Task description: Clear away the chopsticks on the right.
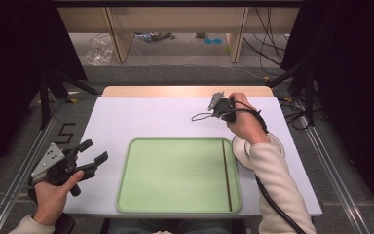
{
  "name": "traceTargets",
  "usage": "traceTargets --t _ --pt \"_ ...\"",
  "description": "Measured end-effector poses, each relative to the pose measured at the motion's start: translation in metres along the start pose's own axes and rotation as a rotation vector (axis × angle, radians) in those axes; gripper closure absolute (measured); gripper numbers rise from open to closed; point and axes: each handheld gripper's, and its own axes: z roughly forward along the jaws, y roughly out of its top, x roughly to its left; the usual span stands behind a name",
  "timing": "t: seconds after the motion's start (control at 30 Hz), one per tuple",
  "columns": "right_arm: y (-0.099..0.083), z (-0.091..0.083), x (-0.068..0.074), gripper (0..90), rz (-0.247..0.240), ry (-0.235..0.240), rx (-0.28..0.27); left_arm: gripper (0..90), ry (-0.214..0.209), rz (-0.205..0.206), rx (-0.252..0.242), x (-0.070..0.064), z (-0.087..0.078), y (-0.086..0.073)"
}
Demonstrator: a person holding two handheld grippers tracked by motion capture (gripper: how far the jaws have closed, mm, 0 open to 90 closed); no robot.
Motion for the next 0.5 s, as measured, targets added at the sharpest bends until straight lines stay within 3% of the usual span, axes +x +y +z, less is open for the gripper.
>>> traceTargets --t 0.3,0.5 --pt "0.003 -0.014 -0.002 87.8 0.069 -0.011 -0.102 21.9 0.002 -0.002 -0.002 0.000 0.000 0.000" --pt "0.003 -0.023 -0.002 87.8 0.149 -0.002 -0.179 21.9 0.002 -0.003 -0.003 0.000 0.000 0.000"
